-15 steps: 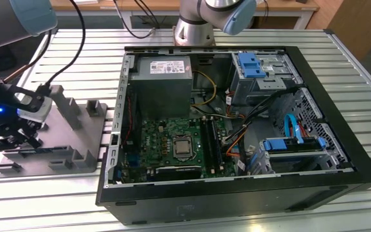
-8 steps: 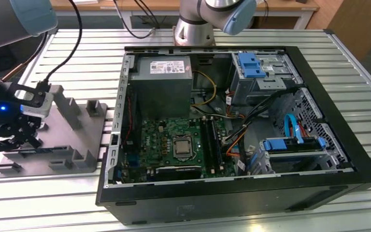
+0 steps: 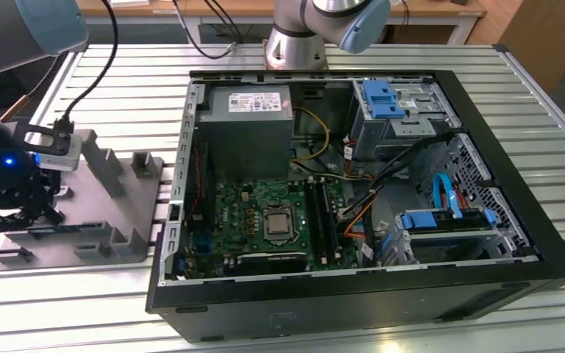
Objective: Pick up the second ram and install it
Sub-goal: 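Pick up the second ram and move it above second insertion slot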
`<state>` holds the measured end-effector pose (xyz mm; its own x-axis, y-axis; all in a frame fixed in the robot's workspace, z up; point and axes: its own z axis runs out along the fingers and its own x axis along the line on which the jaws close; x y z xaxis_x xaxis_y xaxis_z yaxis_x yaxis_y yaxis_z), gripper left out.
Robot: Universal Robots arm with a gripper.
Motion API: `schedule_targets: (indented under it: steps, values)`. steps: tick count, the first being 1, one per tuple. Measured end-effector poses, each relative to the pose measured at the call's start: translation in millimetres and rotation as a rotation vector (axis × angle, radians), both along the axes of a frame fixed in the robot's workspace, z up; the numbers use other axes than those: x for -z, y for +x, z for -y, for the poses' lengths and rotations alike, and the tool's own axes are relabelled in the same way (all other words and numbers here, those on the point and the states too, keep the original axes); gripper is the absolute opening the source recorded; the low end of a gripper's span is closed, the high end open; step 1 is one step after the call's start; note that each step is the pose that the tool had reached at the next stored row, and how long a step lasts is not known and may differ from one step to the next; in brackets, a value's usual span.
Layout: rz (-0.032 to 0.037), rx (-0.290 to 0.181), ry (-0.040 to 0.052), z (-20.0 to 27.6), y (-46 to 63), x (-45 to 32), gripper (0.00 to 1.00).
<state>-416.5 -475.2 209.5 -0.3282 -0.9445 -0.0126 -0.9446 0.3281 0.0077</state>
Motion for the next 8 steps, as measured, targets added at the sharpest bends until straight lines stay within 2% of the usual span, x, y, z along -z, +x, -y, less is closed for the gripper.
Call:
schedule_targets:
  steps: [8]
  values:
    - [0.0, -0.145, 0.0001, 0.0, 0.0, 0.9, 0.1]
